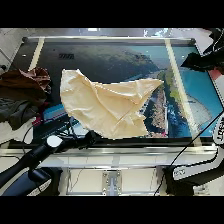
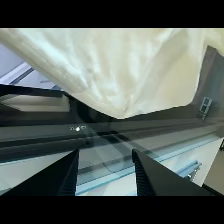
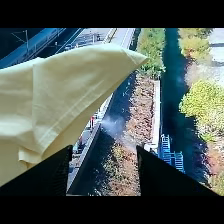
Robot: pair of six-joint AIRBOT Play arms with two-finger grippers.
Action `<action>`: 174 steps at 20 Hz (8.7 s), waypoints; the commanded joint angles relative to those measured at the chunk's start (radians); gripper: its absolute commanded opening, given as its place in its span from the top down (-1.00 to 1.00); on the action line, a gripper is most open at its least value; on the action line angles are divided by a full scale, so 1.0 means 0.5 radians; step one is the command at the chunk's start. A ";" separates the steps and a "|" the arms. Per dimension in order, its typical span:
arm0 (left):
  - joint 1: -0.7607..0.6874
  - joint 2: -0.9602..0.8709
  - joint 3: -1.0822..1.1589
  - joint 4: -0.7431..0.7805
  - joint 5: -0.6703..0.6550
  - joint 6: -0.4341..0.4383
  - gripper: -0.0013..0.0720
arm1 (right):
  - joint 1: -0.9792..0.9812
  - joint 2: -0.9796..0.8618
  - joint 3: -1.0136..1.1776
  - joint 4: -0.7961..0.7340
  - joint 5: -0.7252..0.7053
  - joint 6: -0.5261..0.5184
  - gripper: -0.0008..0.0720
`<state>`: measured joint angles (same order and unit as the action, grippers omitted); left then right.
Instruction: Fold the shirts.
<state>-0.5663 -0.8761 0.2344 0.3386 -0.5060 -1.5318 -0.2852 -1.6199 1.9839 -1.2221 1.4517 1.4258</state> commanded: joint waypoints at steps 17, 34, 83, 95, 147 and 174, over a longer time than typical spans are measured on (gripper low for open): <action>-0.371 -0.785 0.470 -0.382 0.443 -0.050 0.93 | 0.002 0.108 0.061 -0.113 -0.018 -0.187 -0.25; 0.304 0.024 0.468 0.777 -0.045 -0.466 0.93 | 0.352 -0.513 -0.381 -0.475 -0.580 -0.433 -0.26; 1.705 0.743 2.621 1.760 -1.013 0.014 0.94 | 0.612 1.697 -0.274 -0.152 -0.129 -0.248 0.97; 1.592 -0.543 2.762 1.080 -1.034 0.320 0.94 | 0.611 0.594 0.027 -0.159 -0.399 -0.182 0.97; 2.065 -0.818 0.414 -0.181 -0.788 1.683 0.93 | -0.091 1.323 -2.505 0.655 -0.795 -0.336 -0.15; 2.102 -0.316 0.735 -0.216 -1.229 1.560 0.94 | 0.204 0.954 -2.419 1.484 -0.861 -0.816 0.95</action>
<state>0.4786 -1.1614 0.5209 0.2417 -1.0367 -0.7013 -0.1871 -1.2453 0.6765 -0.4622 0.9024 1.0649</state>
